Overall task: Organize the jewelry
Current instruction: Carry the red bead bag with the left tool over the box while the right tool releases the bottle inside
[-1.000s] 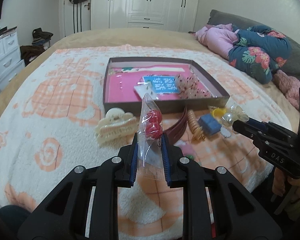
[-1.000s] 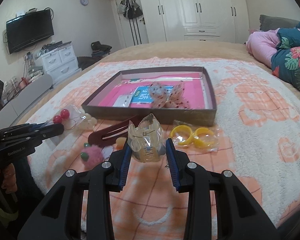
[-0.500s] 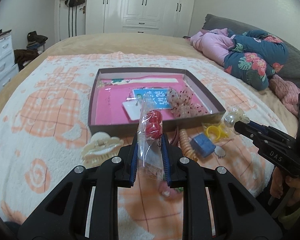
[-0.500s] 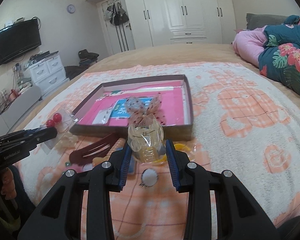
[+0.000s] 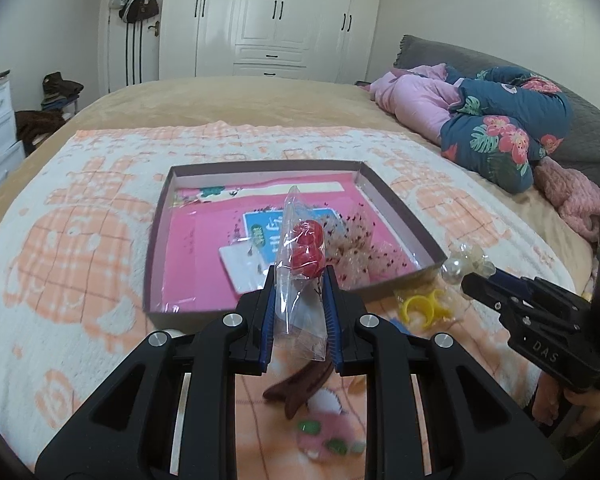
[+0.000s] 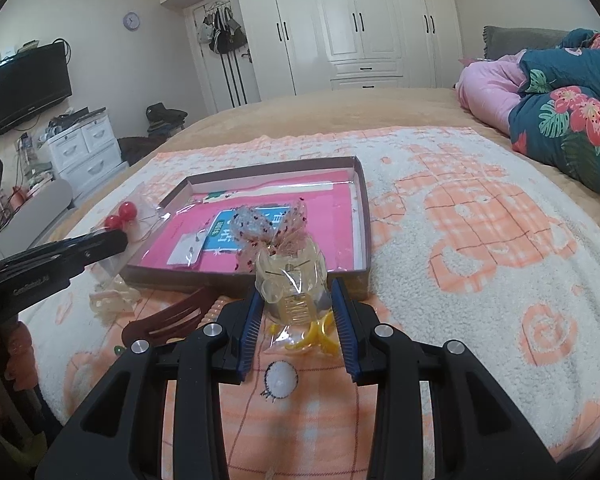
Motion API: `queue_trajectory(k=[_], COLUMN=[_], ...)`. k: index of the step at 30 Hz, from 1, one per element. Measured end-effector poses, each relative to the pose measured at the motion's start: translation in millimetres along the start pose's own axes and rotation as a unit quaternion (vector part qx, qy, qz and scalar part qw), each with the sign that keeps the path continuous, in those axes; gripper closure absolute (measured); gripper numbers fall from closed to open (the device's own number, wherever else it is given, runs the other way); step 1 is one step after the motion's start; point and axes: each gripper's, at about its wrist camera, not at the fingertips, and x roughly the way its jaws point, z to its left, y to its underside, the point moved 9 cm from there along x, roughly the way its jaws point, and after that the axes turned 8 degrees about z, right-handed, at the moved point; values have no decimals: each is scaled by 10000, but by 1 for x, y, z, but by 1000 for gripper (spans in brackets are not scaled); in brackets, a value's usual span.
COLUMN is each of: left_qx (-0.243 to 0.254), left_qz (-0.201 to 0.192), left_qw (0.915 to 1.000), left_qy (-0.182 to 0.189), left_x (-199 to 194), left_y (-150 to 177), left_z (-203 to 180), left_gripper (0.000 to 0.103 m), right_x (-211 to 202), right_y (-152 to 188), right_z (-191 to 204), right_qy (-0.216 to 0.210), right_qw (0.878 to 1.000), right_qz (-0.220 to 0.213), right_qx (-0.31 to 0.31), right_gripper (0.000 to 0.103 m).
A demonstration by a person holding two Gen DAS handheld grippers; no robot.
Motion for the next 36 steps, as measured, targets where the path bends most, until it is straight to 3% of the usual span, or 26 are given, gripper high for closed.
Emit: queue_trajectory(k=[23,36], left_qx=[-138,-349], left_qz=[137,658], left_qw=[9996,9965], left_qy=[212,370], left_x=[60,96], left_y=[-41,-33], left_z=[-2,9], left_gripper=[88,88], right_x=[21,53], right_y=[-46,-53], right_z=[-17,-20], right_qy=[209,236], right_qw=[9996,9995], right_qz=[-166,178], right_qx=[-50,-101], right_gripper=[70,70])
